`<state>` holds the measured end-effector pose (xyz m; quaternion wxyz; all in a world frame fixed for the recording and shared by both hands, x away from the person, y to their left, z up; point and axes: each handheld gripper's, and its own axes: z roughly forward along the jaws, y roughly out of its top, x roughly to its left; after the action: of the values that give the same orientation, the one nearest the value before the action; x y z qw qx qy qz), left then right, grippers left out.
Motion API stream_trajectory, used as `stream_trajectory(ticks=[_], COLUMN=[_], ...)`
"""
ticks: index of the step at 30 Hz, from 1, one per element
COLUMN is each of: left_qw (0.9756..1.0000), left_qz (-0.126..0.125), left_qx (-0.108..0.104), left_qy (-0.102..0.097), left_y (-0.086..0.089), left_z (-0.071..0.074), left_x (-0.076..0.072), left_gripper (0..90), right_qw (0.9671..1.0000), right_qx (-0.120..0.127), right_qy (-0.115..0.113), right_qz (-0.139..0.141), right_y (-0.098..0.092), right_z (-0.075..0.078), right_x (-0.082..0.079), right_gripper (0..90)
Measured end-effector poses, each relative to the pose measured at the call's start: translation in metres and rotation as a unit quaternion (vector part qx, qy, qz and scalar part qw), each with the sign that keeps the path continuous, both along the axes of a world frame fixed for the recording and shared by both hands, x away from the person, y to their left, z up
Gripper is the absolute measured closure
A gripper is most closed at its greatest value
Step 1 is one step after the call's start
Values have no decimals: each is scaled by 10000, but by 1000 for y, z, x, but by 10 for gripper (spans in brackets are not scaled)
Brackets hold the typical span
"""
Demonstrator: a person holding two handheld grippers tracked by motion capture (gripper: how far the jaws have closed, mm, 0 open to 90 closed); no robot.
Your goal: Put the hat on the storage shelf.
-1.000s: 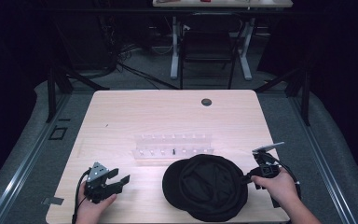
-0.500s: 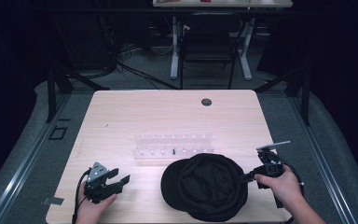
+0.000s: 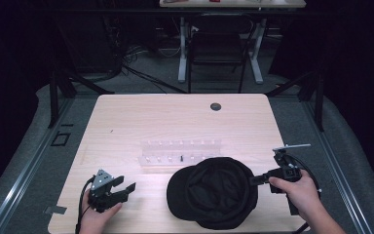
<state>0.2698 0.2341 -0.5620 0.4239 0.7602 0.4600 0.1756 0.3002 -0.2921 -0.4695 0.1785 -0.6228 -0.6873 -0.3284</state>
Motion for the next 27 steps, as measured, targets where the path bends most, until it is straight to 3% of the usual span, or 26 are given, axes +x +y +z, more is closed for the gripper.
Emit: stream_trajectory(ticks=[2, 3, 13, 21, 27], left_qw=[10000, 10000, 10000, 10000, 10000], left_qz=[-1, -3, -11, -11, -39], left_qx=[1, 2, 6, 12, 56], left_qy=[0, -1, -1, -3, 46], left_y=[0, 0, 0, 0, 0], left_z=[0, 0, 0, 0, 1], left_x=[0, 0, 0, 0, 0], left_gripper=[428, 428, 428, 428, 428], right_qw=[9999, 9998, 9971, 9923, 9899], right_qx=[114, 188, 694, 1156, 1297], right_qy=[-33, -62, -287, -432, -547], right_qz=[26, -87, 107, 104, 144], right_y=[0, 2, 8, 11, 12], right_z=[4, 6, 26, 44, 54], right_x=[0, -1, -4, -8, -9], right_gripper=[882, 882, 883, 883, 883])
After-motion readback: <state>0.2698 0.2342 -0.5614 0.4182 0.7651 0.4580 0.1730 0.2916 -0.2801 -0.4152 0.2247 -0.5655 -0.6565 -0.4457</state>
